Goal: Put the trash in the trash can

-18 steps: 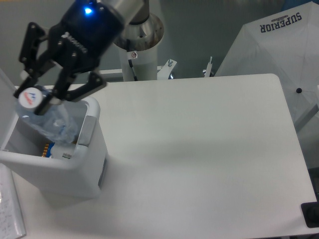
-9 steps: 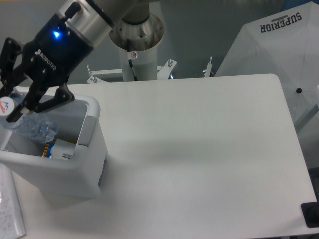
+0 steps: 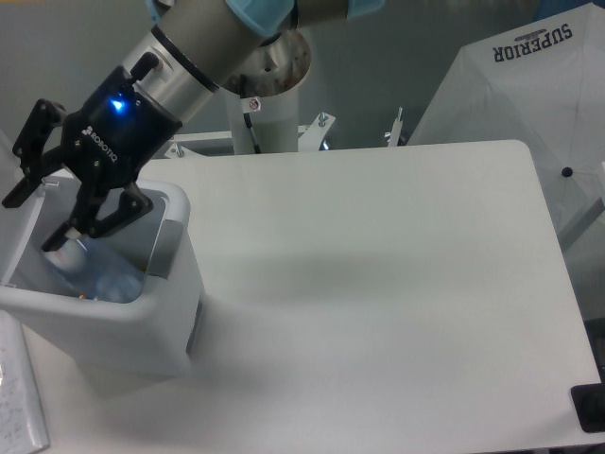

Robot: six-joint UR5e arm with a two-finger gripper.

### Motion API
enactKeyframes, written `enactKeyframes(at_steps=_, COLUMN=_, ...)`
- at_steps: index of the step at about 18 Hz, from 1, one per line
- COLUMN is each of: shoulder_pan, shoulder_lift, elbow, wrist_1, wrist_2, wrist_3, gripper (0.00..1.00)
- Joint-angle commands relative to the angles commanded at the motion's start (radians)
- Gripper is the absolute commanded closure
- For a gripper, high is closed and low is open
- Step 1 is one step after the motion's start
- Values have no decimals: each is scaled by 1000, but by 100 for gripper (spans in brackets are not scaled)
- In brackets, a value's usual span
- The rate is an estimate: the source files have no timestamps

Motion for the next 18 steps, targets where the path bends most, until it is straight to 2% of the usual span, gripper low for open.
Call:
enactKeyframes(at_steps=3, shoulder_pan=67, shoulder_lift=8, elbow=12, wrist_1=-2, wrist_2=0, wrist_3=0, gripper=0)
enactKeyframes(at_steps=8, shoulder_pan=198, shoulder_lift=-30, elbow=58, wrist_1=-2, wrist_2=9, wrist_3=11, gripper=0)
enactKeyframes(at_steps=14, shoulder_pan=336, shoulder_lift=-139, elbow=118, wrist_1=2, wrist_2=37, wrist_3=67, gripper=0)
enactKeyframes(at_steps=18, shoulder_pan=362, shoulder_lift=-199, elbow=124, wrist_1=0, wrist_2=182, wrist_3=178, gripper=0)
